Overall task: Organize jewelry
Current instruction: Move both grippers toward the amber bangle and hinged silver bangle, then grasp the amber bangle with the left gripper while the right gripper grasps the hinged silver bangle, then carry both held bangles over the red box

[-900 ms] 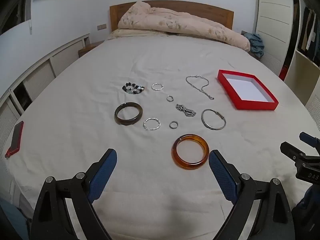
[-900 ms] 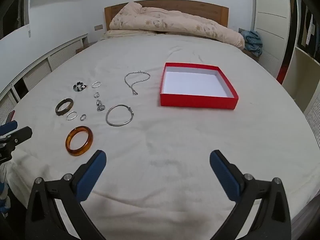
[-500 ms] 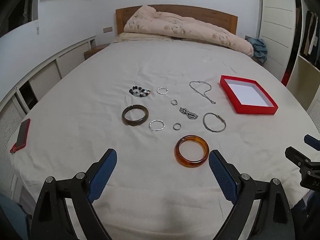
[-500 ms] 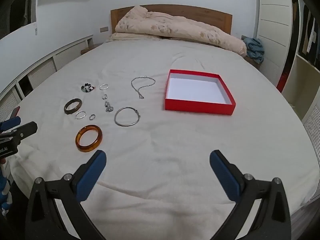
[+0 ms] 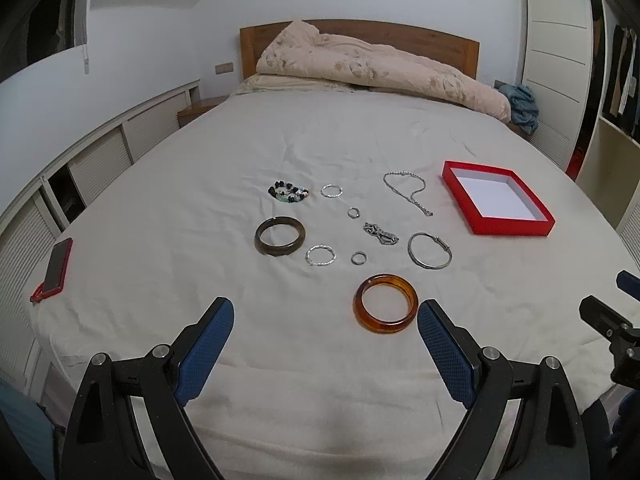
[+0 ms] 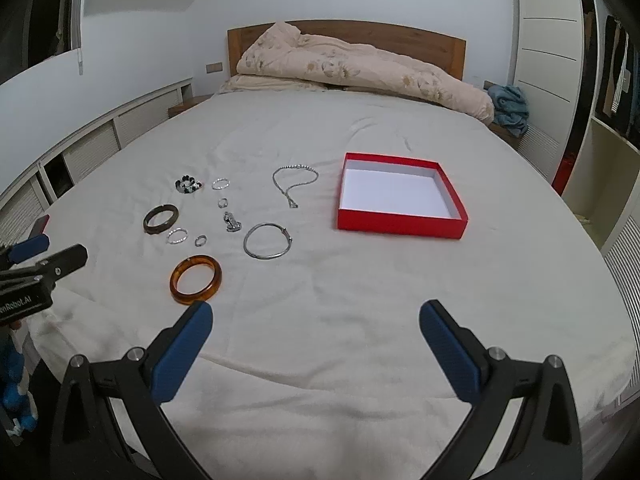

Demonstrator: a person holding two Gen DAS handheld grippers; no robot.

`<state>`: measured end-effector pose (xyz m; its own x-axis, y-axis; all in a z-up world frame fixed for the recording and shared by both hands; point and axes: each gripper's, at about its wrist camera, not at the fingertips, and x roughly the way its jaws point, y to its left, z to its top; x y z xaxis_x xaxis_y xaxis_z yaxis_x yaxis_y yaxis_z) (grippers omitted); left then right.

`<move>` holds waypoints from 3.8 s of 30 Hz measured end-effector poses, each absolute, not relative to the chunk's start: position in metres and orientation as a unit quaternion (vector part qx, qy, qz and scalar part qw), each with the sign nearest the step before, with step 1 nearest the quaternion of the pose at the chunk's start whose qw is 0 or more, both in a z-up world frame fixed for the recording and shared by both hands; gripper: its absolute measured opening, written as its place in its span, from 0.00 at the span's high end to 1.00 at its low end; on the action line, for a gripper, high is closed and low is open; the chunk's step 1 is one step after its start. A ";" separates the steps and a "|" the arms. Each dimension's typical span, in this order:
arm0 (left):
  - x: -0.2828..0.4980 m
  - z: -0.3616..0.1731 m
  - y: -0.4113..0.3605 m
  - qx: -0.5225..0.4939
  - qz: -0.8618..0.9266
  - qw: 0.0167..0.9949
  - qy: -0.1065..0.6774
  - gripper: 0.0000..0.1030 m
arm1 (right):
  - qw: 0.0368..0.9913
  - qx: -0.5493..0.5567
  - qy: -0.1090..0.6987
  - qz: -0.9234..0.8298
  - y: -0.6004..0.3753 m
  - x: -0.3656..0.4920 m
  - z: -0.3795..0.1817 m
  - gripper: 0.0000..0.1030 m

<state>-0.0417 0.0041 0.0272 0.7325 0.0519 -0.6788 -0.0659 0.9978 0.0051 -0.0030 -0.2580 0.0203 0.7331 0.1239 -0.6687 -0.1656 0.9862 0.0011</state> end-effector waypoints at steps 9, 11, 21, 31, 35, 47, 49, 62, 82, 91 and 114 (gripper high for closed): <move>-0.046 0.035 -0.003 -0.004 0.023 0.933 0.359 0.11 | 0.934 -0.029 0.349 0.073 -0.262 -0.014 0.032 0.00; -0.045 0.036 -0.005 -0.004 0.023 0.933 0.359 0.11 | 0.934 -0.028 0.349 0.074 -0.263 -0.015 0.033 0.00; -0.036 0.034 -0.009 0.012 0.019 0.931 0.365 0.11 | 0.936 -0.024 0.342 0.073 -0.264 -0.011 0.039 0.00; -0.022 0.022 -0.010 0.021 0.022 0.925 0.379 0.11 | 0.938 -0.020 0.338 0.079 -0.259 -0.002 0.037 0.00; -0.015 0.017 -0.008 0.021 0.026 0.925 0.378 0.11 | 0.938 -0.021 0.336 0.081 -0.252 0.005 0.033 0.00; 0.005 -0.001 0.011 0.009 0.026 0.922 0.387 0.14 | 0.932 -0.001 0.348 0.100 -0.243 0.028 0.012 0.01; 0.010 -0.007 0.013 0.002 0.021 0.919 0.393 0.19 | 0.930 0.003 0.352 0.104 -0.242 0.033 0.007 0.01; 0.049 -0.056 0.001 -0.010 -0.019 0.893 0.449 0.41 | 0.903 0.037 0.406 0.135 -0.238 0.074 -0.042 0.38; 0.080 -0.101 0.000 -0.031 -0.047 0.876 0.479 0.90 | 0.869 0.047 0.452 0.197 -0.196 0.138 -0.093 0.51; 0.081 -0.092 0.014 -0.065 -0.042 0.883 0.463 0.90 | 0.869 0.050 0.452 0.194 -0.191 0.152 -0.102 0.55; 0.091 -0.089 0.023 -0.079 -0.014 0.884 0.460 0.90 | 0.860 -0.037 0.478 0.173 -0.192 0.210 -0.122 0.95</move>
